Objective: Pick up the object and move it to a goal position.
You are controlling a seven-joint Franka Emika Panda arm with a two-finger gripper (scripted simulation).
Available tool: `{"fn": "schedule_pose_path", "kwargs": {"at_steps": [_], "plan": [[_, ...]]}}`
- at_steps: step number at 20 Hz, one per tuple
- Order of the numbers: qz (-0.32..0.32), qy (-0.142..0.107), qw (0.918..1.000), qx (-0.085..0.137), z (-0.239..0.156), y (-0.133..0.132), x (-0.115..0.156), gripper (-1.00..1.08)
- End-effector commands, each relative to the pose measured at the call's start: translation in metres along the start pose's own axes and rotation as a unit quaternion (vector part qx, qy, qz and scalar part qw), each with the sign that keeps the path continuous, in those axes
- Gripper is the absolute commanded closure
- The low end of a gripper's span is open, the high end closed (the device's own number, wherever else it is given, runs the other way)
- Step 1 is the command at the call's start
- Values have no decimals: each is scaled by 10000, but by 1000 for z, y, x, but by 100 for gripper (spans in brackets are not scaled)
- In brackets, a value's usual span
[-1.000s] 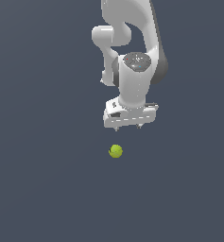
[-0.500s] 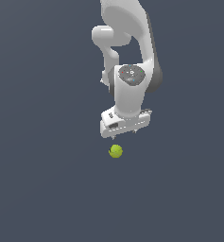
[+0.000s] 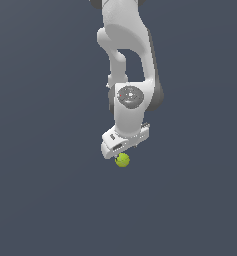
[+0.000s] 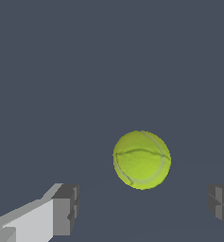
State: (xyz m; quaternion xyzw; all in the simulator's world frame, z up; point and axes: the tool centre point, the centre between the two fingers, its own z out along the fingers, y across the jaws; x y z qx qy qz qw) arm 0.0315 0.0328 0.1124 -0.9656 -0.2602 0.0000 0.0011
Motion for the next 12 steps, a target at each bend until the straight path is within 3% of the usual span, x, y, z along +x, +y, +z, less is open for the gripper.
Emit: {"fn": "schedule_pose_path", "kwargs": {"at_steps": [1,12], "plan": [[-218,0,9998,-6,7,5,1,-92],[-608,-4,9981,-11,21,15,1,-92]]}}
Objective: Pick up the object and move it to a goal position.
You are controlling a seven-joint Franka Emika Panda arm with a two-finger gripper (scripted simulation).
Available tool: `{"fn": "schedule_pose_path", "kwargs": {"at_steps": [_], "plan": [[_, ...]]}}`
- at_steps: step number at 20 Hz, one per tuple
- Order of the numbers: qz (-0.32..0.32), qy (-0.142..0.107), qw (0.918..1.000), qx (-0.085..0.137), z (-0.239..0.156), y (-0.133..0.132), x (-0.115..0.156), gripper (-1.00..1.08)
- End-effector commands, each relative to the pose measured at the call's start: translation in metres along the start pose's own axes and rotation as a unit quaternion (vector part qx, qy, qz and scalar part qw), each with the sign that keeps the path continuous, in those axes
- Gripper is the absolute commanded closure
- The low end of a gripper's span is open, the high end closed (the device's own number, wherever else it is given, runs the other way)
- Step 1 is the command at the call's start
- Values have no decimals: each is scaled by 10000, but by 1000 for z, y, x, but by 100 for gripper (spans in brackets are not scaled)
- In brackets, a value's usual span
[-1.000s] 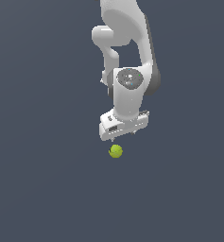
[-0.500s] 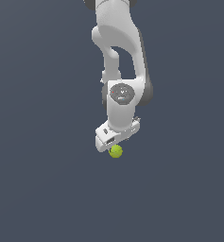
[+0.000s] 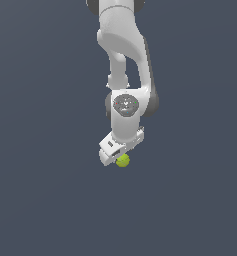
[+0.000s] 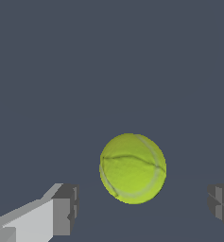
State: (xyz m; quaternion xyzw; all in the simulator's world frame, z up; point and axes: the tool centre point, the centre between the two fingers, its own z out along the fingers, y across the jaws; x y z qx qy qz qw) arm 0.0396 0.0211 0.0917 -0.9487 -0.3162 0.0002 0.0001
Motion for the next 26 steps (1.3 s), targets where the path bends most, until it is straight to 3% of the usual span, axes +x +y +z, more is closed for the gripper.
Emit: {"fn": "schedule_pose_path", "kwargs": {"at_steps": [1,18,19,26], "plan": [[0,0,10000,0,0,0,0,-92],[-25,2,10000,-2,51,0,0,-92],[-25,2,10000,-2,51,0,0,108],[-25,2,10000,-2,51,0,0,108]]}}
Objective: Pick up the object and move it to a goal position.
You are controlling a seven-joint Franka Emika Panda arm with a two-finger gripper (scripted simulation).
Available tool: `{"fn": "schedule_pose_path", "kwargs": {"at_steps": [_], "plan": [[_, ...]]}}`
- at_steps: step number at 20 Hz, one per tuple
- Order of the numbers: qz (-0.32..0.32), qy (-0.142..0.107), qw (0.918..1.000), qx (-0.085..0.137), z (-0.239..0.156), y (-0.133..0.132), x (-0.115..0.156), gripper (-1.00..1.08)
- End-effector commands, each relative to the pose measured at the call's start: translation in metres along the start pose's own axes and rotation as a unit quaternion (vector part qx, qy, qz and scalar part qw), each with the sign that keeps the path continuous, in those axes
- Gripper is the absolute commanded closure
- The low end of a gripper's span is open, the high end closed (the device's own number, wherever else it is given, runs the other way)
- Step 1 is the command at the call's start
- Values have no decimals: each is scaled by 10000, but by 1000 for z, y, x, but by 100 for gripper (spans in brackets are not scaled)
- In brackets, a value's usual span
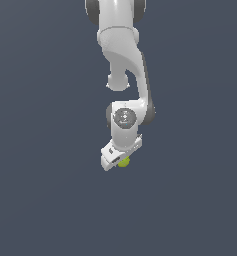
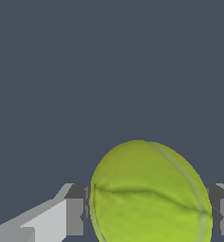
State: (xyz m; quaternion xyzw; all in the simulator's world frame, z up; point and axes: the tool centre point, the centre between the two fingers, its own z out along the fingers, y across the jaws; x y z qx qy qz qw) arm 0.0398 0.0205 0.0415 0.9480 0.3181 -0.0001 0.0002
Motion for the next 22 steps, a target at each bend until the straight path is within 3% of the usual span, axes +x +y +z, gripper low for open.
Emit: {"fn": "schedule_pose_path", "kwargs": {"at_steps": [1,7,12,22], "plan": [[-5,2,10000,1,0,-1,0,108],[1,0,10000,0,-3,-4,1,108],[1,0,10000,0,-14,-23,3,108],[-3,-3,10000,-5,-66,-106,15,108]]}}
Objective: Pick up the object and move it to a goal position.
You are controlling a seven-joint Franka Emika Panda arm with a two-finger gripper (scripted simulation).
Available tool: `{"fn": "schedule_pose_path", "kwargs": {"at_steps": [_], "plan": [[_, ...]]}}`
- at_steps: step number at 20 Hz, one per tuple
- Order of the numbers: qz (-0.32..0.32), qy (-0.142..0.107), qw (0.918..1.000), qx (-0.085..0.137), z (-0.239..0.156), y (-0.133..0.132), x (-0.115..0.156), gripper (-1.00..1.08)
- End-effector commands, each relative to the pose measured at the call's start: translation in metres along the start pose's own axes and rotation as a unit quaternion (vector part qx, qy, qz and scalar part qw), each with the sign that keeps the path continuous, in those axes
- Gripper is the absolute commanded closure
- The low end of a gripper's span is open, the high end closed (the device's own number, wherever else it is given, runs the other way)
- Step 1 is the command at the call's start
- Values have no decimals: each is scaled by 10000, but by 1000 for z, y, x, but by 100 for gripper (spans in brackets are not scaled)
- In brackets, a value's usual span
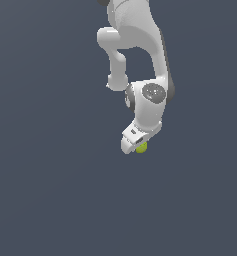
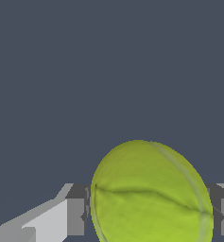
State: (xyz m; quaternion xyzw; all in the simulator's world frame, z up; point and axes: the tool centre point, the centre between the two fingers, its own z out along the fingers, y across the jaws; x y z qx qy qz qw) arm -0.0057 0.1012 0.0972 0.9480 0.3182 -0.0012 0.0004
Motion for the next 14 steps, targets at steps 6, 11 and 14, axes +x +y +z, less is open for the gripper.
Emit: {"fn": "schedule_pose_path", "kwargs": {"at_steps": [6,11,14], "plan": [[-4,7,10000,-9,-41,-64,11,108],[-5,9,10000,-6,-57,-88,16,108],[-4,10,10000,-4,-59,-92,17,108]]}}
